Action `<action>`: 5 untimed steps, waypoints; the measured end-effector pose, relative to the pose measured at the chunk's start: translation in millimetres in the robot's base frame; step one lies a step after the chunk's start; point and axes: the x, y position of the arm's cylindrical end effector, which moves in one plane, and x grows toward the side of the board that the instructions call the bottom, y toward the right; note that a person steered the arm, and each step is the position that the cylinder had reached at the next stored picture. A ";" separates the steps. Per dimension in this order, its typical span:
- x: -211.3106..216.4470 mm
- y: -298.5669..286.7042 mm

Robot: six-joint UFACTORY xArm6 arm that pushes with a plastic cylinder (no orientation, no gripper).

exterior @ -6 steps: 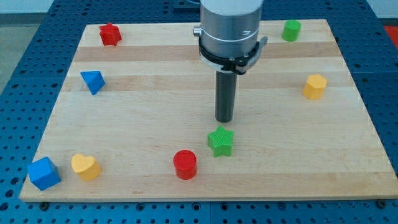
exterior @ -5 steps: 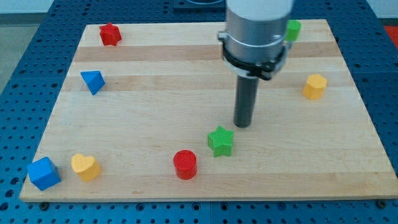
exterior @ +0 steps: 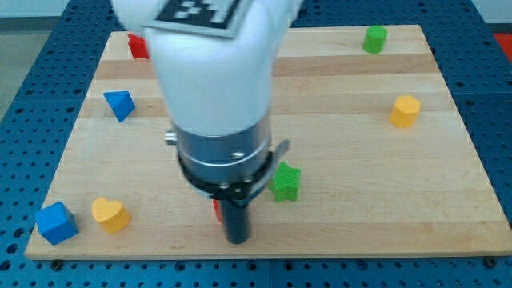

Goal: Place the red circle to the left of the green star

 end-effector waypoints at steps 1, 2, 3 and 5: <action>-0.1 -18.8; -1.5 -23.0; -6.0 -14.9; -32.1 -9.7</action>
